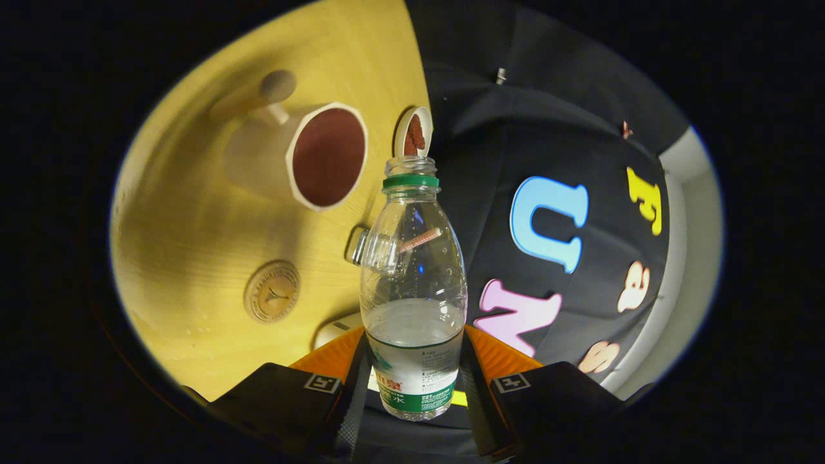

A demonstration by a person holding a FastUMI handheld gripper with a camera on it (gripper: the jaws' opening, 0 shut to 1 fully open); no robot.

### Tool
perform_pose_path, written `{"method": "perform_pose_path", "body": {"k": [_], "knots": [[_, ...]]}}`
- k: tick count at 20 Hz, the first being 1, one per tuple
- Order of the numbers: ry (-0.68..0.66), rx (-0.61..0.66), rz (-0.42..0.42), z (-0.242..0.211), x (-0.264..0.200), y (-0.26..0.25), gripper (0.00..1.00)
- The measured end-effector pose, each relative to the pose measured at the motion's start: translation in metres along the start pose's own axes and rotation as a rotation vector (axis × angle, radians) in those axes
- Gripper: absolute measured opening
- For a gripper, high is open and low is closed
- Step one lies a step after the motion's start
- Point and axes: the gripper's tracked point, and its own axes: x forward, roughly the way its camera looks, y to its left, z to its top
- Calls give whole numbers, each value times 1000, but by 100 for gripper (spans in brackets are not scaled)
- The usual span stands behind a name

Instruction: Take the bottle from table, then pour the juice into the cup, finally place the bottle on the coaster

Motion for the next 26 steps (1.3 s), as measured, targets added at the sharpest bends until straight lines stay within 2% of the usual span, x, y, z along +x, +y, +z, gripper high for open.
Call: {"method": "perform_pose_path", "body": {"k": [2,5,7,11,13,17,22,26], "knots": [[-9,152,23,5,-7,7,71],[-38,326,11,10,-11,6,71],[-63,469,40,13,-12,15,71],[-88,850,84,12,-11,9,71],[-131,1003,99,12,-12,0,71],[-302,1325,165,27,-13,-35,71],[-430,1600,137,7,1,-82,71],[-432,1716,138,-15,20,-60,72]]}}
